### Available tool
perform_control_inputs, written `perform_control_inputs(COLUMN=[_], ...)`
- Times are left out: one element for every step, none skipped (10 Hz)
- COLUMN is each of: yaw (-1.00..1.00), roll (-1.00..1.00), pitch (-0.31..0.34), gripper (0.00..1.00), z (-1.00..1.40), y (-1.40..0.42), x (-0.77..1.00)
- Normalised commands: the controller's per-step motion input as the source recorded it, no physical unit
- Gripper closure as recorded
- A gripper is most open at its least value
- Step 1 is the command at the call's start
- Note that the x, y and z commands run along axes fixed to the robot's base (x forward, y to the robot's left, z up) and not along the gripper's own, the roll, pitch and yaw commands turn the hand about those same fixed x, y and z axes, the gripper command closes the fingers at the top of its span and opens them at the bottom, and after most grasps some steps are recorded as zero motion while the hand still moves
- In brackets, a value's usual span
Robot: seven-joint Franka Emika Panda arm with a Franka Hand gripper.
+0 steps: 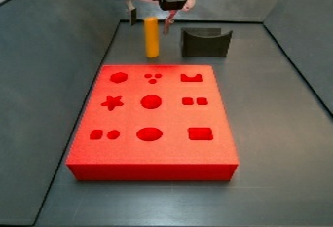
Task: Pick up the oval object. Move up. Move to above the board. Insert the oval object.
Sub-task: Pick up the oval object.
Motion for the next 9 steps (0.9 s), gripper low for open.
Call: perform_control_inputs(yaw=[-0.11, 0.00, 0.00, 0.00, 0.00, 0.00, 0.00, 0.00, 0.00], roll=[0.02, 0.00, 0.00, 0.00, 0.00, 0.00, 0.00, 0.00, 0.00], pitch=[0.000, 0.000, 0.000, 0.000, 0.000, 0.000, 0.000, 0.000, 0.000], gripper=[0.00, 1.00, 1.00, 1.00, 1.00, 1.00, 1.00, 1.00, 1.00], z=[-0.09, 0.00, 0.00, 0.00, 0.00, 0.00, 0.00, 0.00, 0.00], y=[-0.09, 0.00, 0.00, 0.00, 0.00, 0.00, 0.00, 0.00, 0.00], x=[0.03, 0.00, 0.00, 0.00, 0.00, 0.00, 0.00, 0.00, 0.00])
